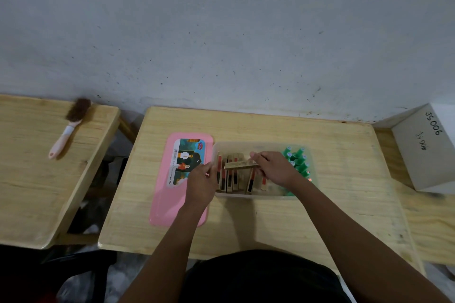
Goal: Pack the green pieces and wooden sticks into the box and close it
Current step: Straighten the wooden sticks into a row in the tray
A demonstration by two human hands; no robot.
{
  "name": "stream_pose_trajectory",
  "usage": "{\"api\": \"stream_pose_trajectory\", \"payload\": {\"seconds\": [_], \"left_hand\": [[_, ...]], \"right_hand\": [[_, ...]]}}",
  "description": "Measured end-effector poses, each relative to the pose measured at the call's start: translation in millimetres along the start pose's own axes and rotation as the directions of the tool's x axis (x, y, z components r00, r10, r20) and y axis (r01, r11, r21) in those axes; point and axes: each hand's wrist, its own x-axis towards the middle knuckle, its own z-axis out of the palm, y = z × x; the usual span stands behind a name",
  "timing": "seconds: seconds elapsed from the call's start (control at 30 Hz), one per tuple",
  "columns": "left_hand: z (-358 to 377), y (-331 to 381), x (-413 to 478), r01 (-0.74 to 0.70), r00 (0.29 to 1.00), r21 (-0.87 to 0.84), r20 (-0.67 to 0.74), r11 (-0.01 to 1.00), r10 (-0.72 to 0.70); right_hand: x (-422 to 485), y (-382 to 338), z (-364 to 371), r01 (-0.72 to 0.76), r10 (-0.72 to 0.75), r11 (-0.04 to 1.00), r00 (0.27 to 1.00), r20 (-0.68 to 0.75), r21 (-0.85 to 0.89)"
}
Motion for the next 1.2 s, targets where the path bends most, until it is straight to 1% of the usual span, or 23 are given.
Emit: {"api": "stream_pose_trajectory", "payload": {"seconds": [0.13,0.27,0.37,0.47,0.53,0.7,0.77,0.83,0.9,1.0,1.1,1.2], "left_hand": [[2,-4,1,-0.001,1.0,0.005,0.012,1.0,0.001],[2,-3,1,0.011,1.0,0.004,0.009,1.0,-0.011],[3,-3,0,0.011,1.0,0.003,0.002,1.0,-0.012],[2,-3,1,0.019,1.0,-0.008,0.006,1.0,-0.018],[1,-1,0,0.021,1.0,-0.012,0.004,1.0,-0.021],[1,-1,-1,0.02,1.0,-0.021,0.001,1.0,-0.02],[1,-2,-1,0.019,1.0,-0.013,0.005,1.0,-0.019],[2,-3,0,0.021,1.0,-0.01,0.003,1.0,-0.021],[2,-3,0,0.02,1.0,-0.016,-0.005,1.0,-0.02],[3,-4,-1,0.019,1.0,-0.011,-0.009,1.0,-0.019],[2,-4,-1,-0.001,1.0,-0.004,-0.009,1.0,0.001],[2,-3,-2,0.005,1.0,-0.019,-0.004,1.0,-0.005]], "right_hand": [[1,0,-1,0.054,-0.049,0.996,0.997,0.063,-0.077],[3,1,-4,0.084,-0.078,0.995,0.991,0.111,-0.05],[6,-3,-5,0.118,-0.099,0.988,0.978,0.183,-0.097],[15,-8,1,0.12,-0.086,0.986,0.962,0.258,-0.119],[21,-12,9,0.08,-0.044,0.988,0.964,0.262,-0.13],[38,-13,33,-0.016,0.043,0.979,0.991,0.128,-0.202],[41,-14,40,-0.034,0.06,0.976,0.992,0.114,-0.214],[43,-16,45,-0.016,0.044,0.974,0.992,0.122,-0.226],[43,-17,49,-0.032,0.051,0.982,0.993,0.102,-0.184],[43,-16,61,-0.123,0.124,0.99,0.992,0.014,-0.073],[44,-13,74,-0.13,0.12,0.984,0.989,-0.089,-0.118],[41,-12,80,-0.121,0.104,0.984,0.986,-0.131,-0.134]]}}
